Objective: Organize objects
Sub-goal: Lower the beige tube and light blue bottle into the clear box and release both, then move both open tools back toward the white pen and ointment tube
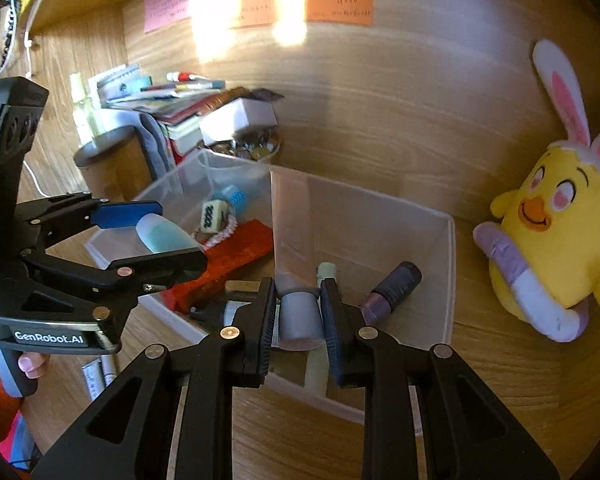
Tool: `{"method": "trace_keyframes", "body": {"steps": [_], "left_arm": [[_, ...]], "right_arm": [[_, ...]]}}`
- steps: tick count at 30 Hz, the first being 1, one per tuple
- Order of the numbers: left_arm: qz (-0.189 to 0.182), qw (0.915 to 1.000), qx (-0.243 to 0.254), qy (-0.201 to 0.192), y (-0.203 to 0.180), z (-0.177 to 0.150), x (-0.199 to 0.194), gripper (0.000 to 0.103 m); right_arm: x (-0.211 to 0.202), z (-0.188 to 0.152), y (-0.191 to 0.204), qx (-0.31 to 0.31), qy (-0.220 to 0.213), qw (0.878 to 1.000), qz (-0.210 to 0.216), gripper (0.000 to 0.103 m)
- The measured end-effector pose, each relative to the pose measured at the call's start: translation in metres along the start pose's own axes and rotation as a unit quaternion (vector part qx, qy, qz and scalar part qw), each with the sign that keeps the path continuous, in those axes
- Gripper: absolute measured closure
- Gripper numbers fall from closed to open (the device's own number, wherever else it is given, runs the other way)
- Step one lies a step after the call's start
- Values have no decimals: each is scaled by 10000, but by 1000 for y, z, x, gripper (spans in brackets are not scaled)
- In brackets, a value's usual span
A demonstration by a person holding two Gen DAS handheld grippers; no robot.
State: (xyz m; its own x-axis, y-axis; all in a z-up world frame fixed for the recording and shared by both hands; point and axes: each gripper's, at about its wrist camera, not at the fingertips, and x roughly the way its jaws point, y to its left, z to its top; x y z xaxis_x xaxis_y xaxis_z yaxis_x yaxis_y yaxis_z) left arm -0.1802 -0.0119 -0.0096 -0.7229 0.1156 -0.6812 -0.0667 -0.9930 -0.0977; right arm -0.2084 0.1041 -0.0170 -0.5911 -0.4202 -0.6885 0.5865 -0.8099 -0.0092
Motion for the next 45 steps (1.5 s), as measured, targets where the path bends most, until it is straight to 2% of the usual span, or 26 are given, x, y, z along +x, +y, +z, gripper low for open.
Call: {"method": "trace_keyframes", "body": {"steps": [6, 10, 15, 19, 22, 27, 35, 40, 45], "left_arm": [[-143, 9998, 33, 159, -3, -3, 6, 30], [-126, 9998, 75, 97, -6, -3, 1, 30], [-112, 9999, 53, 23, -5, -1, -9, 30], [-46, 9999, 71, -102, -4, -1, -21, 28], [-48, 9997, 77, -225, -5, -3, -34, 21], [52, 9990, 197, -387, -7, -12, -57, 16], [177, 9986, 260, -414, -4, -38, -83, 10], [234, 9992, 246, -202, 5, -63, -86, 9], [249, 9996, 97, 89, 17, -91, -84, 9]], "right_arm": [[8, -2, -6, 101, 136, 9998, -112, 83], [9, -1, -9, 121, 201, 9994, -245, 82], [1, -2, -9, 169, 179, 9993, -288, 67], [-15, -3, -4, 92, 26, 9994, -339, 62], [-26, -5, 1, 34, -76, 9992, -380, 57], [-43, -11, 11, -43, -214, 9992, -343, 52], [-55, -26, 35, -116, -230, 9997, 38, 52], [-48, -41, 55, -194, -63, 9993, 299, 52], [-28, -59, 75, -289, 312, 9971, 628, 52]]}}
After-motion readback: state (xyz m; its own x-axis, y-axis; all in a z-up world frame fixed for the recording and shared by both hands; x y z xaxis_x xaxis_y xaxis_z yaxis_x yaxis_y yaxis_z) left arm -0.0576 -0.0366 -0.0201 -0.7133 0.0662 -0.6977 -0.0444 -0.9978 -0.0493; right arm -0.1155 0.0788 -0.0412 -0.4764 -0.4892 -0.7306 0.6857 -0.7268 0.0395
